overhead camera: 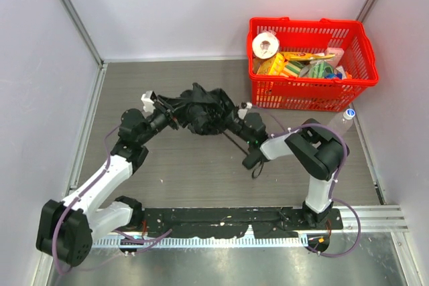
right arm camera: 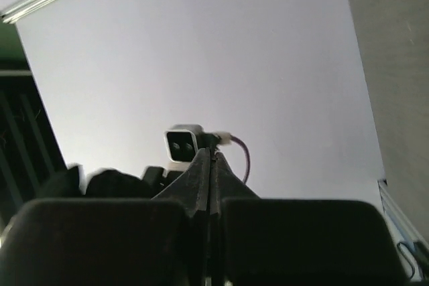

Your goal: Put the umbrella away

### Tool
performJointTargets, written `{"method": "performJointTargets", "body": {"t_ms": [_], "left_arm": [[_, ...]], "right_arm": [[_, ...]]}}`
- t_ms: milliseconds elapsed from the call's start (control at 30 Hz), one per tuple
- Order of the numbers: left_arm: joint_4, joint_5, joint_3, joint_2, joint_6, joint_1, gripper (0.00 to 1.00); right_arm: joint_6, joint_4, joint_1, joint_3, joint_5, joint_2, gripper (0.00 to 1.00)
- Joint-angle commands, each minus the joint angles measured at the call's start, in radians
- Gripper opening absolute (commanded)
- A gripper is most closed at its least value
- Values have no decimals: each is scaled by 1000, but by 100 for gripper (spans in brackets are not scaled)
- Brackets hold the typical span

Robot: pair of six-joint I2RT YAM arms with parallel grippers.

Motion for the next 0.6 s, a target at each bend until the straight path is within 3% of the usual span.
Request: {"method": "performJointTargets", "body": {"t_ms": [0,200,300,500,567], "left_arm": [[-371,195,70,-99,159,-3,0],[-888,176,96,-160,462,-5,0],[-1048,137,126,-143,589,-3,0],[-1033,128,119,-114,678,-5,0],[-1160,37,174,-101,752,-3,0]], "right_arm": [[-216,162,-77,109,-138,-22,1],[-588,-128,-109,233,-250,-119,1],[-668,-188,-106,276,-288,-124,1],[-687,-145,-65,319,-359,-68,1],[-709,-128,-54,308,-349,-74,1]]}}
